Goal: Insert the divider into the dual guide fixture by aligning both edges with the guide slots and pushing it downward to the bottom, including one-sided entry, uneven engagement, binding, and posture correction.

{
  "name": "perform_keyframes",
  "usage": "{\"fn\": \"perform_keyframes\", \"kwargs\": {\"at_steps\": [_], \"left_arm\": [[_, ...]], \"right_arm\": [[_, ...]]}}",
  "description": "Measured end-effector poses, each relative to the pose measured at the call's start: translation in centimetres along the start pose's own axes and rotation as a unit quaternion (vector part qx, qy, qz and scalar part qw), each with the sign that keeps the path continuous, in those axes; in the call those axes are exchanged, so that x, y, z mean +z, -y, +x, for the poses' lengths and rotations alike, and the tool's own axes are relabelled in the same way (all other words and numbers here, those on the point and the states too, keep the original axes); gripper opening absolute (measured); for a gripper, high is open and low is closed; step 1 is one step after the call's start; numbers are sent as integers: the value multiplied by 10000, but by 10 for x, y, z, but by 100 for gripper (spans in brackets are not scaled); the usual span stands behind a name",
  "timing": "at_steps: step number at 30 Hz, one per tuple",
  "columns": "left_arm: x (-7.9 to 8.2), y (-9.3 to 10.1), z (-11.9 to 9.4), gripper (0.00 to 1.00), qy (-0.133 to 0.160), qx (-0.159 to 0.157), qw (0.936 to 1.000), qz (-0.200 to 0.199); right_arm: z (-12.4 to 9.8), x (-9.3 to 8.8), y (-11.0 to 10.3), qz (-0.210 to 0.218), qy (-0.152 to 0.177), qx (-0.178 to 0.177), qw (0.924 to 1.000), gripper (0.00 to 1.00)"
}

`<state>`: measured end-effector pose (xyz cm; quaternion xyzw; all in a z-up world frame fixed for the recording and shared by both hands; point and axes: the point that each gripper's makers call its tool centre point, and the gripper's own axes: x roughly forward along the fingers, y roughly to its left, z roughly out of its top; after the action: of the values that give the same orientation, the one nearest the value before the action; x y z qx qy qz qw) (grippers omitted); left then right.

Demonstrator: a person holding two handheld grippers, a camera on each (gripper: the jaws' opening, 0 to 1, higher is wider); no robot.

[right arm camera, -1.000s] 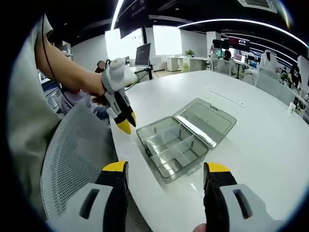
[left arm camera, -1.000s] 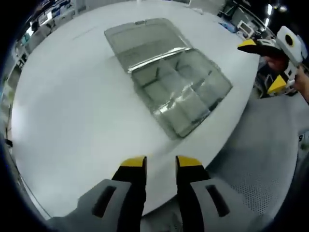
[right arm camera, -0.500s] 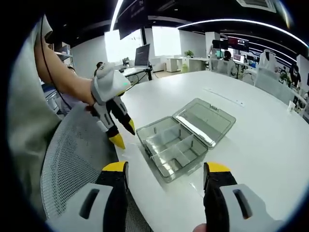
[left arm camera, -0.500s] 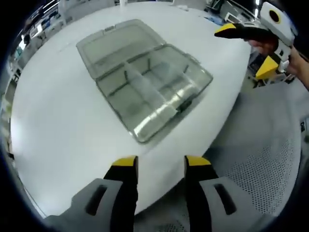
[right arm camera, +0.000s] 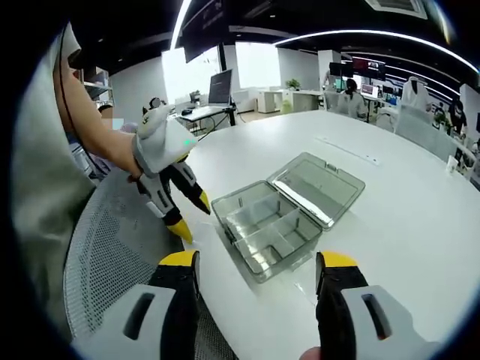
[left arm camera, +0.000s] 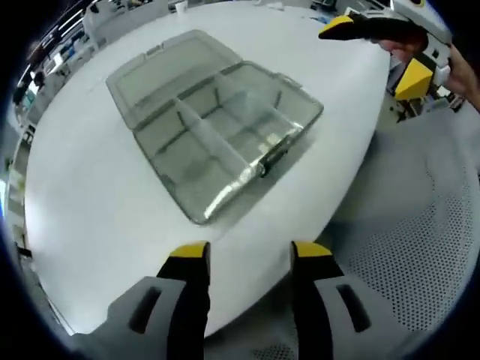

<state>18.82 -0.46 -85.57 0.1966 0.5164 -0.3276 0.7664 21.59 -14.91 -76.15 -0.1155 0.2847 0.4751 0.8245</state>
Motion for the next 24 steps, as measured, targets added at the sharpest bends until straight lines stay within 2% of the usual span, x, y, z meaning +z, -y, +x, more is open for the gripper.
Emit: {"fn": "perform_keyframes", "kwargs": {"at_steps": [7, 24], "left_arm": [[-4, 0, 3, 42, -73, 99, 9998, 177], [-9, -3, 10, 43, -107, 223, 9995, 217]], "right_arm": [[-1, 0, 0, 18, 7, -9, 10000, 59], [-1, -1, 1, 48, 17, -15, 10000, 59]]}}
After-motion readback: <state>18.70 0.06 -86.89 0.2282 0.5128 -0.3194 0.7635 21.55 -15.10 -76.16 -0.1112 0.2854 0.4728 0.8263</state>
